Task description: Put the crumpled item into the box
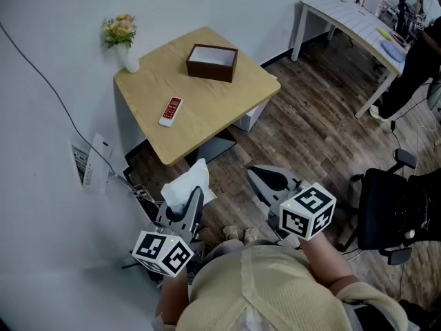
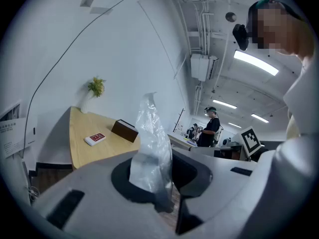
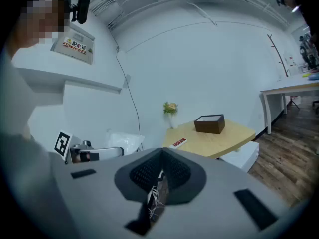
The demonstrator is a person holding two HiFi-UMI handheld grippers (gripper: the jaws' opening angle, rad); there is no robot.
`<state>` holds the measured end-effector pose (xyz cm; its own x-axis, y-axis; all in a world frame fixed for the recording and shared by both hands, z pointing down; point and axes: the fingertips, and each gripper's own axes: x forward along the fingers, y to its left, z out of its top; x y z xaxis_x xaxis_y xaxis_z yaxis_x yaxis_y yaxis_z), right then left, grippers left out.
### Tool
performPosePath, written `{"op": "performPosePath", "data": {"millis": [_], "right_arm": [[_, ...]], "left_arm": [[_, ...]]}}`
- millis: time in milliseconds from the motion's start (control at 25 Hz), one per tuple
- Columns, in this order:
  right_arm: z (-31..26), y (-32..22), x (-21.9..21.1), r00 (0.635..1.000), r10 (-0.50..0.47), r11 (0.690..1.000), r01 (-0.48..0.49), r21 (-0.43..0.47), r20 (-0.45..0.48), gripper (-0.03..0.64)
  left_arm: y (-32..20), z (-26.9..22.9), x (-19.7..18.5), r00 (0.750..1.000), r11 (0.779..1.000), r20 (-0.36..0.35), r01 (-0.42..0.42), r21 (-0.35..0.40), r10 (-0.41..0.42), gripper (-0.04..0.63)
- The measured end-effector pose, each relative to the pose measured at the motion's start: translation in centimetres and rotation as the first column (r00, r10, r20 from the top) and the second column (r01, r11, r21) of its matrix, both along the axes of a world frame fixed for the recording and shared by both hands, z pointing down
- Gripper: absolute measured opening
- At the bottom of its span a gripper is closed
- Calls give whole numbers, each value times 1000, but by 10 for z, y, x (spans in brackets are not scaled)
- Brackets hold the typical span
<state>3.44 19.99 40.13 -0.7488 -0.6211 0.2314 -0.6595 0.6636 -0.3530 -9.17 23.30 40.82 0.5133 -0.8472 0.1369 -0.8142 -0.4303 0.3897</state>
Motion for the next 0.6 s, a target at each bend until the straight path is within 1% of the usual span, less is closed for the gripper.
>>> {"op": "performPosePath", "data": {"millis": [120,360,600], "right_arm": [[3,-1,1,1000,1,1000,-1,-10,0,29],[2,-7,-3,999,2,999,-1,-36,40,29],[0,-7,-13,998,-35,999,37,-25,46,31]], "left_arm": [[-2,1,-1,1000,1000,-1,6,-4,-6,80],[-6,3,-6,1000,1000,0,8,-10,-8,80],[-8,2,-13,1000,1000,-4,16,-5,-16,80]]}}
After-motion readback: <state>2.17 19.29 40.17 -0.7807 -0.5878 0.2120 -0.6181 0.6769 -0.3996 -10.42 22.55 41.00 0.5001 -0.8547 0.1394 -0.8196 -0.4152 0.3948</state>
